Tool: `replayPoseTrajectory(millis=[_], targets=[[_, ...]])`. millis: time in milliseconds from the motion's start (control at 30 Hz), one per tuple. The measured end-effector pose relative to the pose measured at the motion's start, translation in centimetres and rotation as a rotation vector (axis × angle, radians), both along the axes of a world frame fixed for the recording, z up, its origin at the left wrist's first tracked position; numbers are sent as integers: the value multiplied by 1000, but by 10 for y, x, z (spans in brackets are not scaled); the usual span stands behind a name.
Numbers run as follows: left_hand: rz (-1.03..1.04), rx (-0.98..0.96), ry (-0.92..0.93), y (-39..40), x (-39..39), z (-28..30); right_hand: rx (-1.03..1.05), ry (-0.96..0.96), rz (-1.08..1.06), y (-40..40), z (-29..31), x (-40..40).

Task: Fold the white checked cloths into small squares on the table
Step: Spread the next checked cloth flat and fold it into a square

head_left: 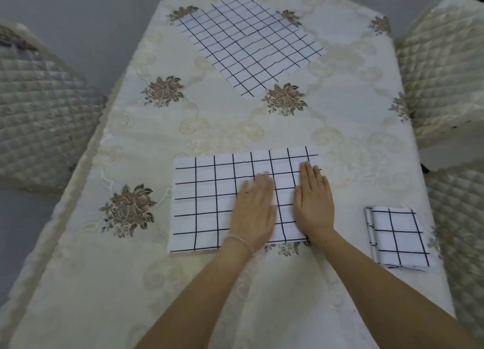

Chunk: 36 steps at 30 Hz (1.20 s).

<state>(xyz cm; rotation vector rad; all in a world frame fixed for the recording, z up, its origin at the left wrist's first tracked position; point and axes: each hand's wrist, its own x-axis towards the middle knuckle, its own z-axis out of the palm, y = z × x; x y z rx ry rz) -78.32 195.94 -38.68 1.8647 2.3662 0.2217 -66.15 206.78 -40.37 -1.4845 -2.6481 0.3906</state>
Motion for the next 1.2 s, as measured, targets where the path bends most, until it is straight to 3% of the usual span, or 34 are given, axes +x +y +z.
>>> replayPoseTrajectory(millis=[133, 433, 700, 867, 967, 1200], targets=[[7, -34, -36, -3, 27, -11, 6, -14, 2, 1, -1, 0], [275, -46, -1, -121, -81, -19, -11, -20, 7, 0, 0, 1], [291, -63, 1, -127, -86, -16, 31, -33, -10, -14, 9, -13], [286, -56, 11, -125, -85, -15, -24, 152, 333, -120, 17, -99], [285, -60, 20, -125, -86, -17, -91, 144, 379, -149, 8, -119], [274, -52, 8, -127, -88, -20, -26, -6, 154, -73, -2, -4]])
